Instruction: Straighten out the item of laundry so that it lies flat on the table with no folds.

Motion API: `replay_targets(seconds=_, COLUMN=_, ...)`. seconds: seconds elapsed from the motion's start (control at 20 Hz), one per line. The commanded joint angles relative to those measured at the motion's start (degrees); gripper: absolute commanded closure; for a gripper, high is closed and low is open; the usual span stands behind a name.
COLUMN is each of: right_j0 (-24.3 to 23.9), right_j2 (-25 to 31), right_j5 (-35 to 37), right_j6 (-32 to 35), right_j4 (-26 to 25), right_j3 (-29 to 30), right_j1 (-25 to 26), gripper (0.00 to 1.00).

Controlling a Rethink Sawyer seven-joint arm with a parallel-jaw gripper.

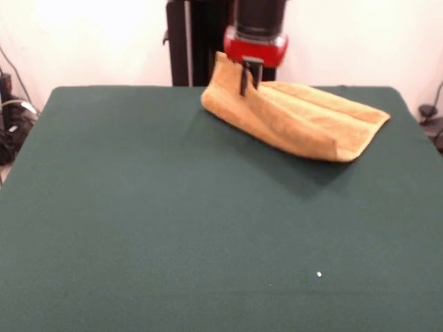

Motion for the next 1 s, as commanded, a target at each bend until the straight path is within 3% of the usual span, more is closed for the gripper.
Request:
replay_targets(seconds=0.05, right_j0=-1.49, right_j2=2.79, right_j5=18.7, right_j6=-5.01, right_j4=-0.02, right_j3=-0.65, right_j1=-11.38, gripper=1.0)
replay_targets(seconds=0.3, right_j0=-2.78, right_j2=4.43, right_j5=20.02, right_j6=-4.73, right_j4=-1.96, right_j3=-1.32, right_j1=-11.94, gripper=1.0)
replay_targets(seconds=1.0, right_j0=-6.46, right_j2=10.05, right_j5=16.89, right_j6=-5.95, right_j4=-5.37, right_j3=-4.59, right_j1=-5.39, gripper=1.0)
